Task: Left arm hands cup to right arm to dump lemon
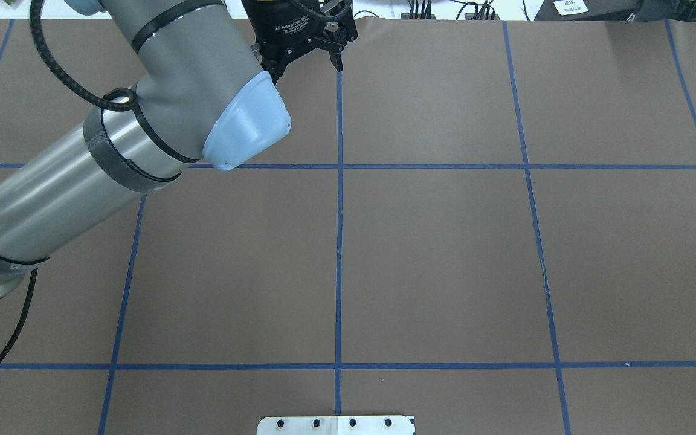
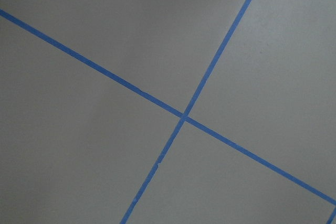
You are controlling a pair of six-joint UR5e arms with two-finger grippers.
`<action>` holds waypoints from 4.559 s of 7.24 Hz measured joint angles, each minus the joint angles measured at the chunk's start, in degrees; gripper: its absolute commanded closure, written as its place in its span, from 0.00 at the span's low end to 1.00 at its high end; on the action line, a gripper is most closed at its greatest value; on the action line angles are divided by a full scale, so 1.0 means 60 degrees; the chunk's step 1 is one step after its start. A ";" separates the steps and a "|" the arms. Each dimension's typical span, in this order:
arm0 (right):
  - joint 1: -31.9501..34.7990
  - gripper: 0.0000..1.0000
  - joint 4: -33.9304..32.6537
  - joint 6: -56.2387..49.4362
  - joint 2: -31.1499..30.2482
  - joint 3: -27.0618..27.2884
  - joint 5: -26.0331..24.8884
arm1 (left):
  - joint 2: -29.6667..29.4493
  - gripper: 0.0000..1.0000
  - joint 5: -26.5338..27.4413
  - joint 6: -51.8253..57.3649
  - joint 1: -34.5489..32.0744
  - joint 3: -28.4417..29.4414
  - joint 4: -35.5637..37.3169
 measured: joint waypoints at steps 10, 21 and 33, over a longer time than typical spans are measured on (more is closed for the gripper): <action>0.1087 0.75 0.0855 0.5919 0.0280 -0.0896 0.0062 | -0.0375 0.00 0.0906 0.0021 0.0005 -0.0440 0.0646; 0.1157 0.75 0.0972 0.7770 0.0562 -0.0543 0.0056 | -0.0506 0.00 0.1510 0.0063 0.0208 -0.0797 0.1042; -0.2088 0.67 -0.4373 -0.5627 0.3385 0.1407 -0.1516 | -0.0383 0.00 0.1446 0.0199 0.0237 -0.0480 0.0912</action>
